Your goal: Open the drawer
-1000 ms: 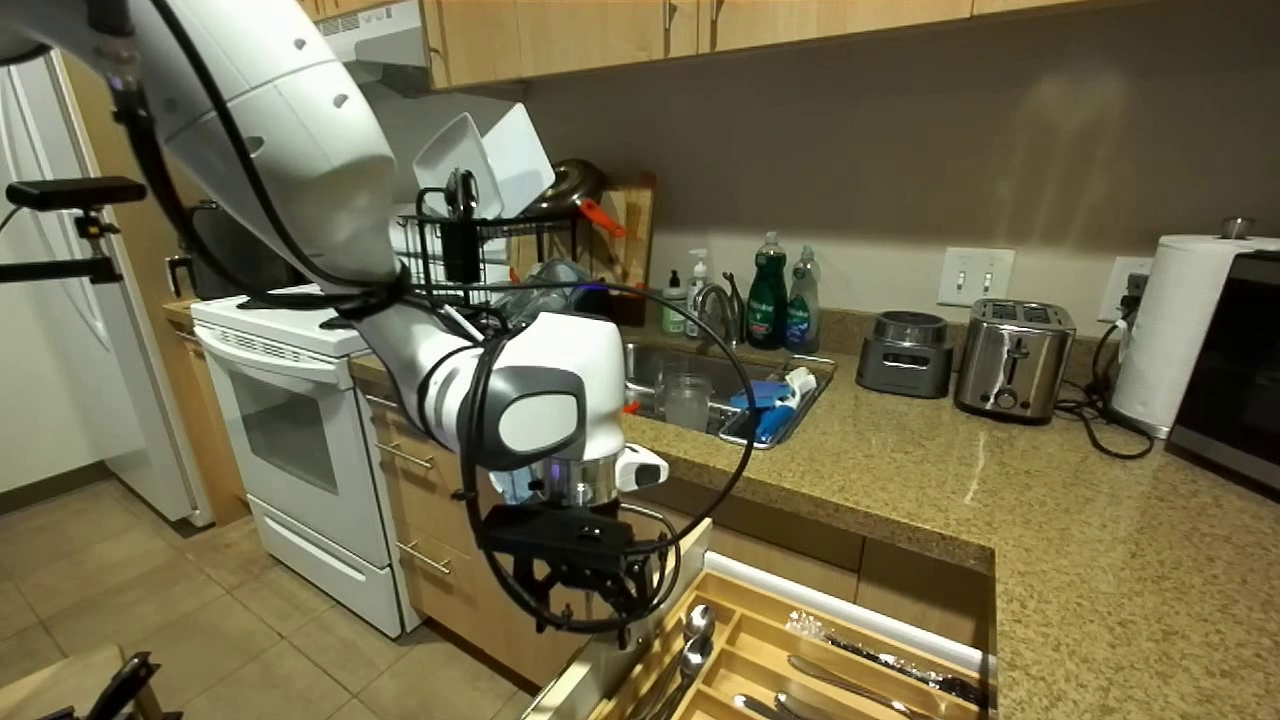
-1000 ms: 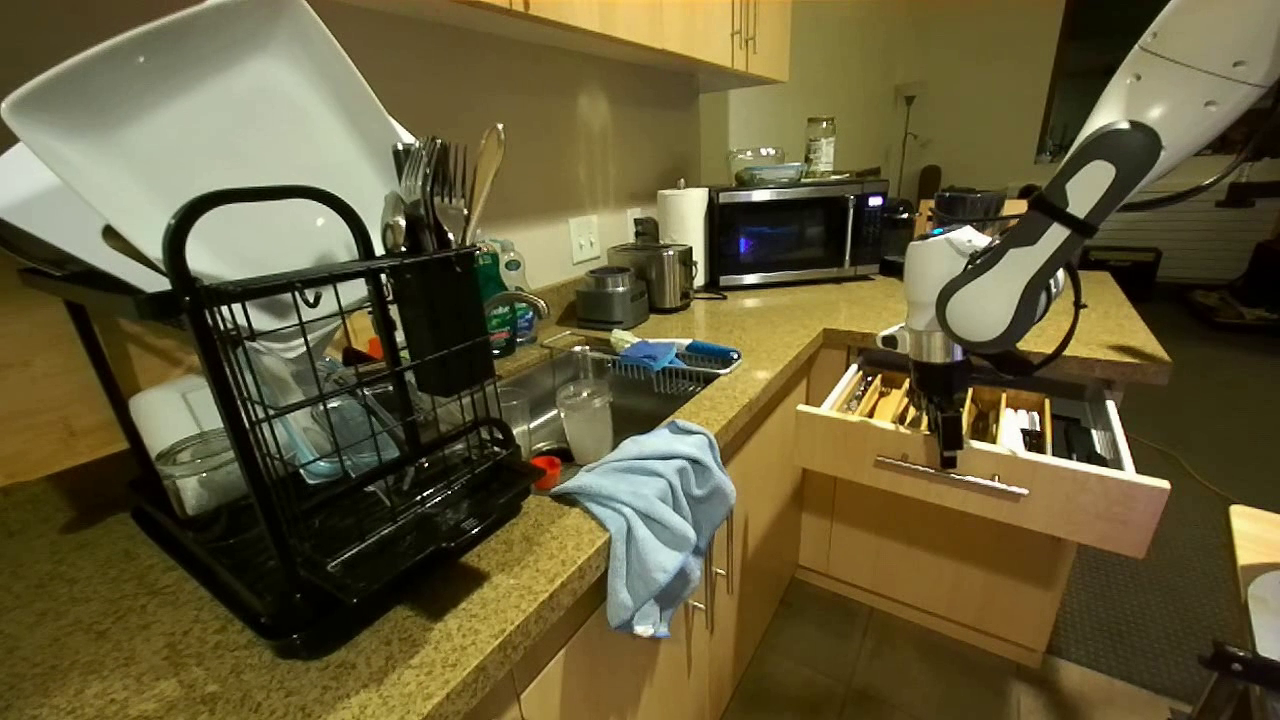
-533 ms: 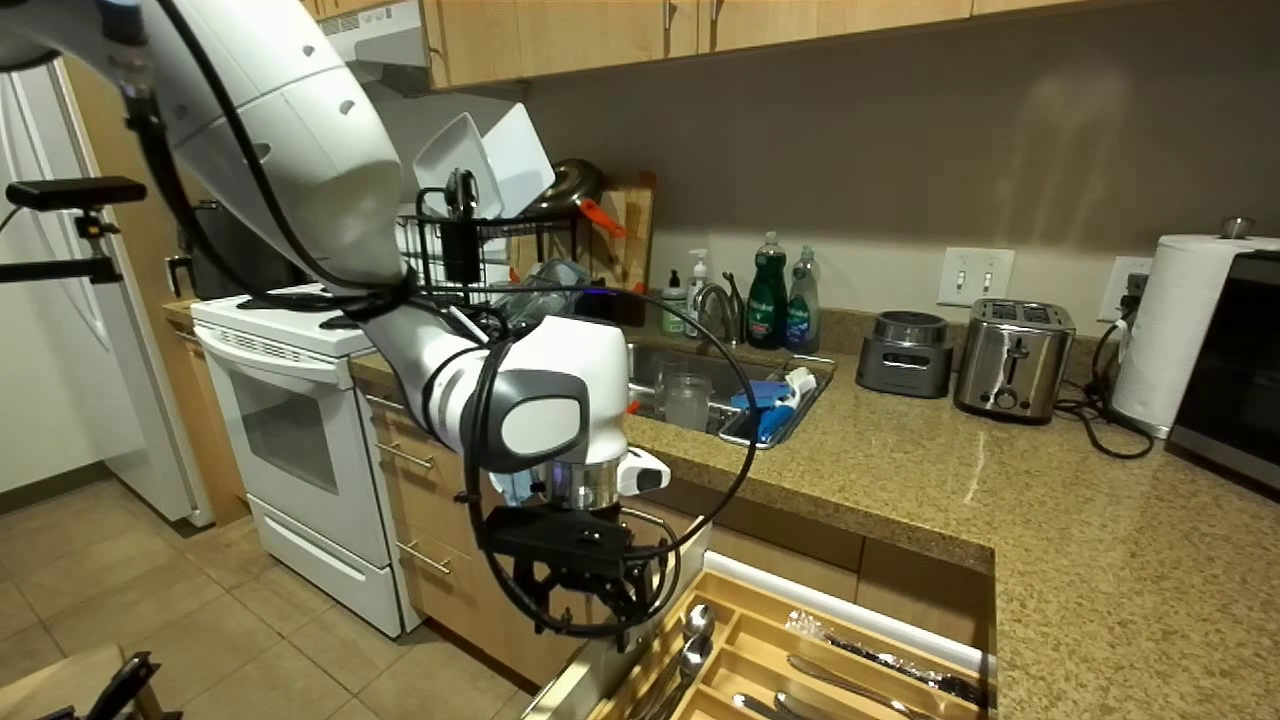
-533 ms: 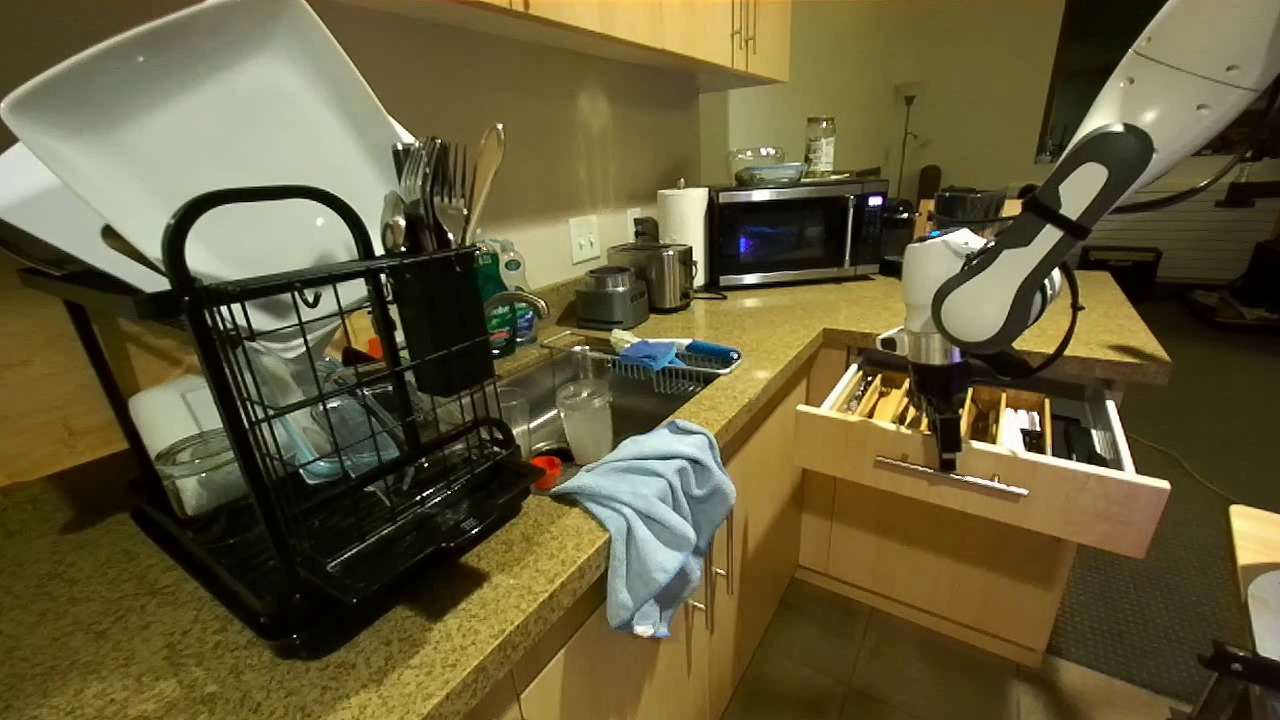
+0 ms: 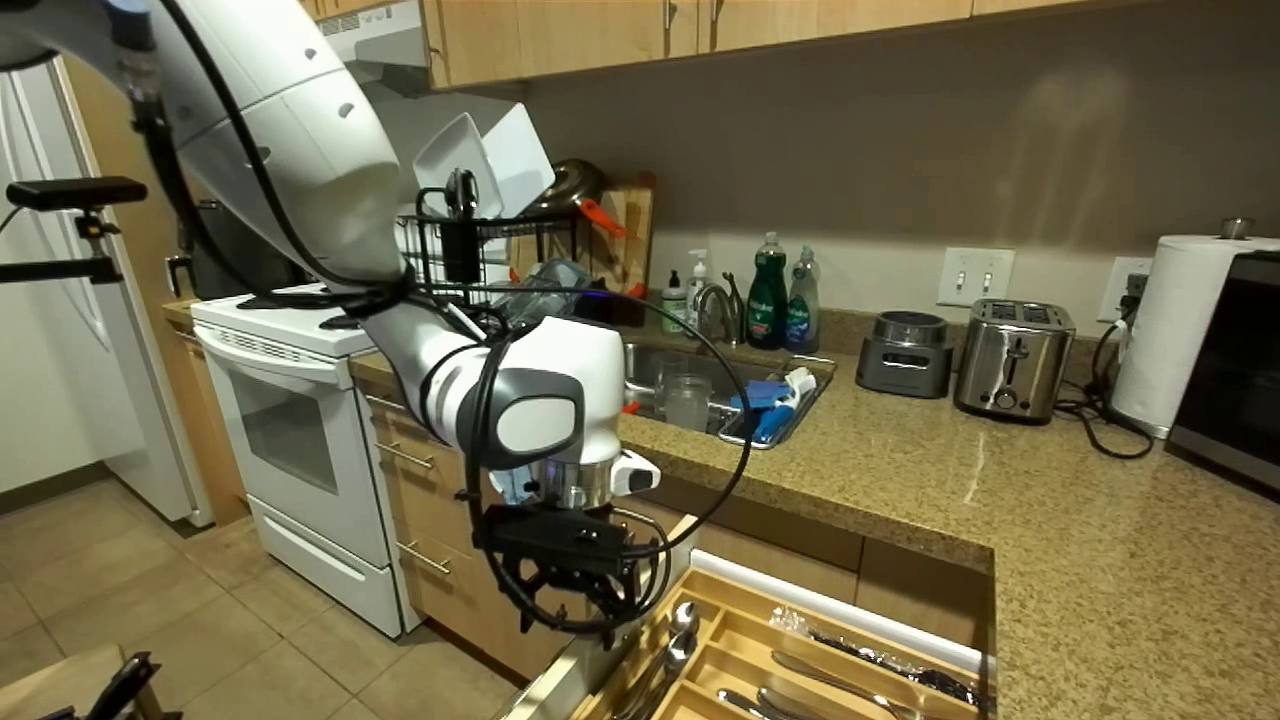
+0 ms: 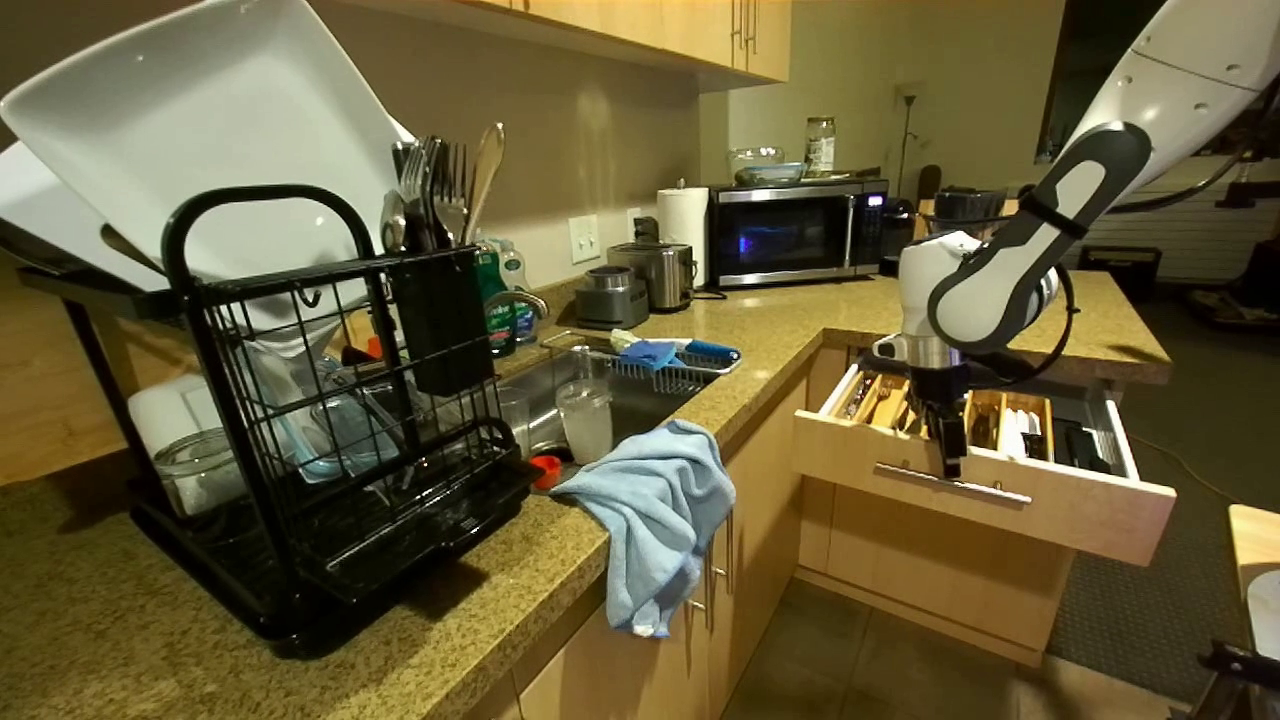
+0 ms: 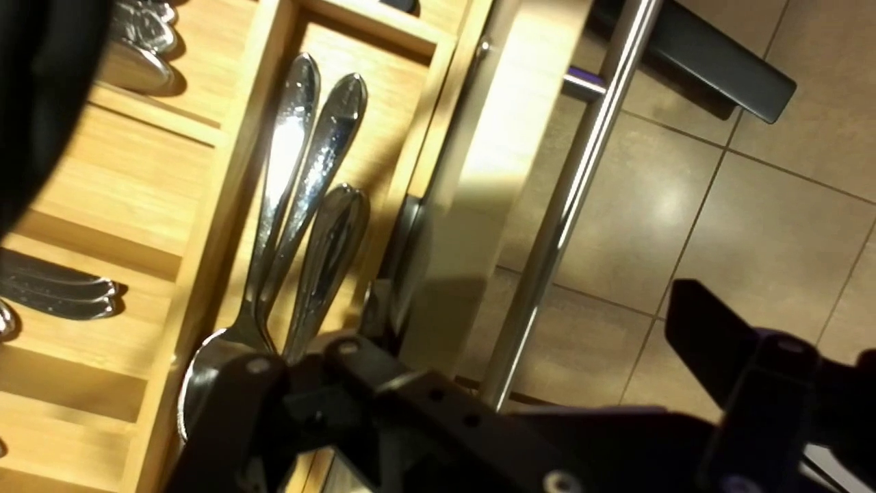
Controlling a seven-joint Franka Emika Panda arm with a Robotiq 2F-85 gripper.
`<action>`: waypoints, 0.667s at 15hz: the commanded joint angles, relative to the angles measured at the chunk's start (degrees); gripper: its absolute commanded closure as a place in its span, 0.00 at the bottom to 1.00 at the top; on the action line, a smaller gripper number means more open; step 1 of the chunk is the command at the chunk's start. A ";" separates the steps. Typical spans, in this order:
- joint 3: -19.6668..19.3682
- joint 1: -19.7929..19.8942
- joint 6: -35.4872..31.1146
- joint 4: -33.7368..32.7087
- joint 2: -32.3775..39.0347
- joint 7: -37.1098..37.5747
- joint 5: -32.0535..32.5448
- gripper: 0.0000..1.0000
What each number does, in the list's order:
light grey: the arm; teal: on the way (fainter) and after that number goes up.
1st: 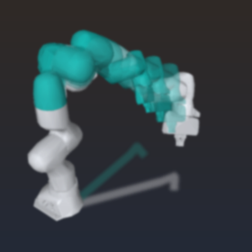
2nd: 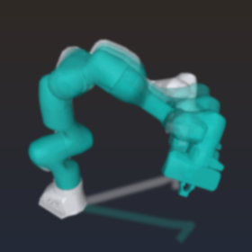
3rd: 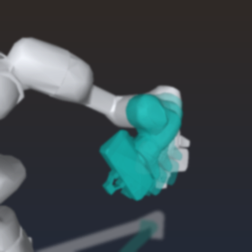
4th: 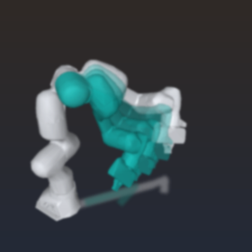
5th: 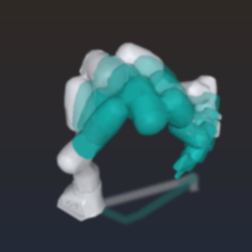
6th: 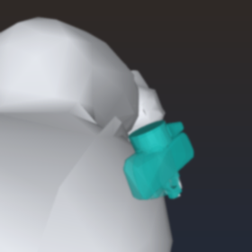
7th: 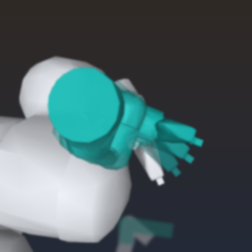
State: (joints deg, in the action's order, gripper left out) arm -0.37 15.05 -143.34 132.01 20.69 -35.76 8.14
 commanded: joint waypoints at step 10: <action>-12.11 -7.73 -9.27 6.76 -8.15 18.57 22.60 0.00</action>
State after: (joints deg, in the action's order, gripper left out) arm -9.41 8.22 -150.92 135.43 17.37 -21.55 25.80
